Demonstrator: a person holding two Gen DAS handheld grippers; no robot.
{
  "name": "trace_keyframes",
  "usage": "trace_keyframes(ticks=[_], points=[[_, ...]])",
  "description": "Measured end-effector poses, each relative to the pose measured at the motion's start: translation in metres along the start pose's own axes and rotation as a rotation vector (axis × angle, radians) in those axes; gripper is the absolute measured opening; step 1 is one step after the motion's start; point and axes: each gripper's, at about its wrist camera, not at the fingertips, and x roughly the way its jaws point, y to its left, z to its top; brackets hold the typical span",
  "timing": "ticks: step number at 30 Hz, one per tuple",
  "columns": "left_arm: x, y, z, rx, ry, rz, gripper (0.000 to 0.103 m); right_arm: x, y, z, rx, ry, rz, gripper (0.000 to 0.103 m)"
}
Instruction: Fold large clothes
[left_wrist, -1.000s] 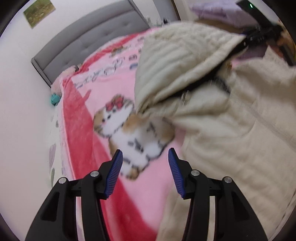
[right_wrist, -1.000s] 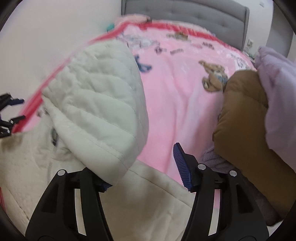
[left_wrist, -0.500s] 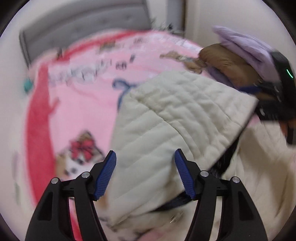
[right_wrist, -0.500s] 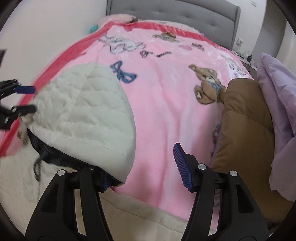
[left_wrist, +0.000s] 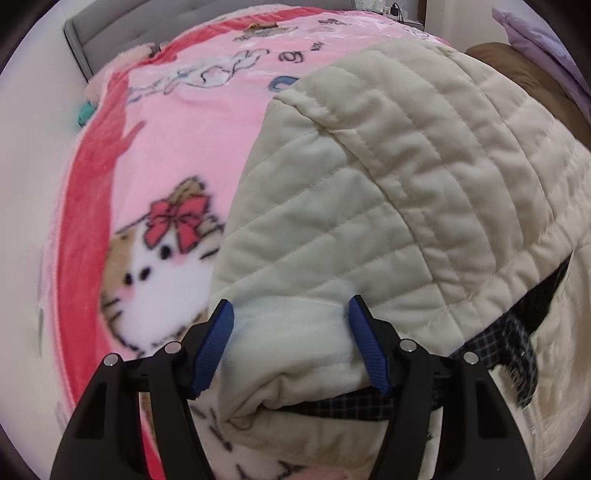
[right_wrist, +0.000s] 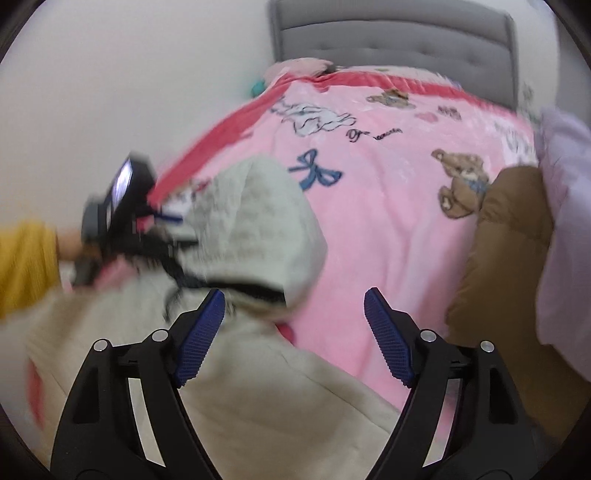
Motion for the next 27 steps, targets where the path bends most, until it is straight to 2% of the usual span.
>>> trace_keyframes(ticks=[1, 2, 3, 5, 6, 7, 10, 12, 17, 20, 22, 23, 24, 27], points=[[0.0, 0.001, -0.001, -0.003, 0.0, 0.01, 0.065, 0.009, -0.005, 0.011, 0.042, 0.003, 0.013, 0.069], [-0.001, 0.001, -0.003, -0.011, -0.001, 0.017, 0.065, 0.018, -0.008, 0.02, 0.062, 0.009, 0.008, 0.052], [-0.004, -0.001, -0.006, -0.021, -0.002, 0.012, 0.065, 0.032, -0.011, 0.034, 0.072, 0.017, 0.042, 0.03], [-0.007, 0.0, -0.008, -0.035, -0.007, 0.008, 0.065, 0.05, -0.008, 0.047, 0.057, 0.028, 0.05, 0.014], [-0.007, 0.001, -0.01, -0.034, -0.008, 0.009, 0.065, 0.063, -0.004, 0.053, 0.031, 0.053, 0.071, 0.012], [-0.008, 0.0, -0.012, -0.03, -0.008, 0.017, 0.065, 0.077, 0.002, 0.054, -0.01, 0.086, 0.049, 0.011], [-0.002, 0.01, -0.015, -0.02, -0.012, 0.019, 0.065, 0.117, 0.018, 0.041, -0.159, 0.209, -0.056, 0.011], [-0.002, 0.014, -0.02, -0.032, -0.021, 0.0, 0.065, 0.14, 0.015, 0.028, -0.177, 0.267, -0.096, 0.01], [0.003, 0.019, -0.028, -0.04, -0.022, -0.023, 0.066, 0.175, 0.0, 0.015, -0.108, 0.32, -0.129, 0.008], [-0.005, 0.025, -0.027, -0.021, -0.023, -0.048, 0.067, 0.169, 0.008, 0.019, -0.154, 0.34, -0.136, 0.011], [-0.019, 0.03, -0.025, 0.05, -0.068, -0.068, 0.067, 0.143, 0.013, 0.027, -0.202, 0.298, -0.079, 0.03], [-0.025, 0.031, -0.025, 0.088, -0.089, -0.079, 0.067, 0.13, 0.014, 0.029, -0.215, 0.263, -0.048, 0.05], [-0.034, 0.031, -0.024, 0.149, -0.119, -0.082, 0.067, 0.111, 0.016, 0.034, -0.234, 0.202, -0.025, 0.057], [-0.042, 0.027, -0.012, 0.303, -0.14, -0.022, 0.07, 0.087, 0.015, 0.052, -0.233, 0.111, 0.0, 0.057]])
